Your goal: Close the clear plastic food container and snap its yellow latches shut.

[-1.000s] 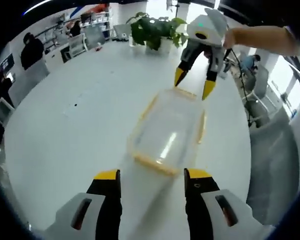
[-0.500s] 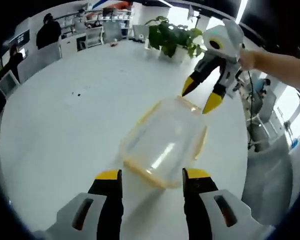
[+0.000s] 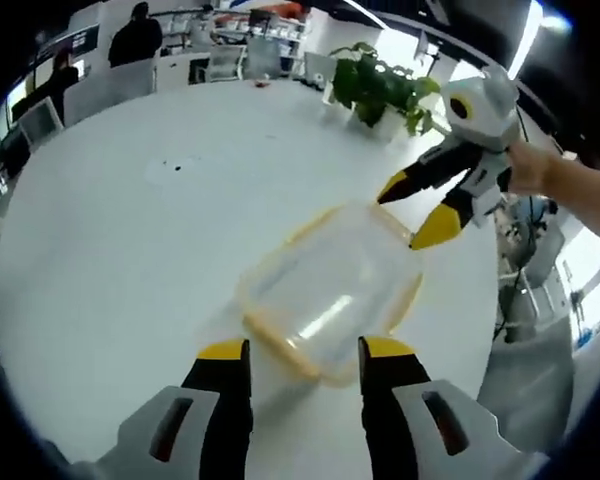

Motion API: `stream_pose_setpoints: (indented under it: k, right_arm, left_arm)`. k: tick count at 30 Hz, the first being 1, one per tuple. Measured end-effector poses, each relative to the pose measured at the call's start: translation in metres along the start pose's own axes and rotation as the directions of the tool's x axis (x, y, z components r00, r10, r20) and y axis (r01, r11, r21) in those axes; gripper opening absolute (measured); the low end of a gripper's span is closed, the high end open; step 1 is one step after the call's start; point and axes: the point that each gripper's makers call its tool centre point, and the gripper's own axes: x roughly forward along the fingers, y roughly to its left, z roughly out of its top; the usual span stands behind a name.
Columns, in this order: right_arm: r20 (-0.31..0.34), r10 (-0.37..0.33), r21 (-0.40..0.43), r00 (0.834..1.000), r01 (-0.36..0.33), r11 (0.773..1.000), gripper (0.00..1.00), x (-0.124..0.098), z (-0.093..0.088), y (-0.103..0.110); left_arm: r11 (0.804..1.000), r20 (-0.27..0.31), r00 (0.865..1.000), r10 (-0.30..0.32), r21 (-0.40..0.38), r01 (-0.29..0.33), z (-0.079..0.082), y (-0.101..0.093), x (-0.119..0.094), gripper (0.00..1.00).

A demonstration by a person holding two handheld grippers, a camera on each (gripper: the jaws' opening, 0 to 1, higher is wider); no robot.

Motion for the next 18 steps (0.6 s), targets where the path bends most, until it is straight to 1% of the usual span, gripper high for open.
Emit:
stream_pose_setpoints:
  k: [2, 3, 4, 6, 8, 10, 11, 12, 14, 15, 16, 18]
  right_arm:
    - [0.006, -0.008, 0.043, 1.0, 0.008, 0.999, 0.46, 0.0, -0.002, -0.001]
    - [0.031, 0.009, 0.094, 0.999, -0.012, 0.995, 0.46, 0.001, 0.001, 0.003]
    - [0.04, 0.01, 0.125, 0.999, -0.015, 0.992, 0.46, 0.0, 0.002, 0.003]
    - [0.052, -0.008, 0.157, 0.999, 0.0, 0.988, 0.46, 0.0, 0.002, 0.0]
    - [0.041, -0.005, 0.189, 0.999, -0.003, 0.982, 0.44, 0.002, -0.002, -0.001]
    - [0.045, -0.004, 0.195, 0.999, -0.005, 0.981, 0.44, 0.004, -0.003, 0.0]
    - [0.038, -0.004, 0.197, 0.999, -0.003, 0.98, 0.45, 0.006, -0.005, 0.001]
    - [0.029, -0.009, 0.19, 1.0, 0.003, 0.982, 0.44, 0.007, -0.007, 0.001]
    - [0.009, -0.013, 0.192, 1.0, 0.011, 0.981, 0.41, 0.009, -0.012, 0.001]
    - [0.007, -0.039, 0.172, 0.999, 0.038, 0.984, 0.39, 0.01, -0.013, -0.003]
    - [0.011, -0.029, 0.182, 1.0, 0.026, 0.983, 0.39, 0.009, -0.011, -0.002]
    - [0.009, -0.029, 0.175, 1.0, 0.027, 0.984, 0.38, 0.01, -0.01, -0.001]
  left_arm:
    - [1.0, 0.001, 1.0, 0.003, -0.005, -0.003, -0.001, 0.0, 0.001, 0.39]
    - [1.0, 0.003, 1.0, 0.006, -0.005, -0.006, -0.002, 0.0, 0.001, 0.39]
    - [1.0, 0.007, 1.0, 0.007, -0.01, -0.007, -0.001, 0.0, 0.001, 0.39]
    - [1.0, 0.016, 1.0, 0.01, -0.024, -0.009, -0.001, 0.001, 0.001, 0.39]
    - [0.999, 0.025, 1.0, 0.006, -0.043, -0.005, 0.0, -0.001, 0.002, 0.37]
    - [0.999, 0.03, 1.0, 0.005, -0.049, -0.003, 0.0, -0.002, 0.003, 0.37]
    - [0.999, 0.032, 0.999, 0.007, -0.05, -0.005, 0.0, -0.002, 0.003, 0.37]
    - [0.998, 0.034, 0.999, 0.006, -0.067, -0.003, 0.0, -0.001, 0.004, 0.38]
    - [0.996, 0.037, 0.999, 0.003, -0.086, 0.0, 0.0, -0.001, 0.004, 0.38]
    - [0.995, 0.038, 0.999, 0.002, -0.1, 0.002, -0.001, -0.002, 0.005, 0.38]
    - [0.995, 0.039, 0.999, 0.003, -0.103, 0.001, -0.001, -0.002, 0.005, 0.38]
    - [0.995, 0.037, 0.999, 0.003, -0.104, 0.001, -0.001, -0.003, 0.005, 0.36]
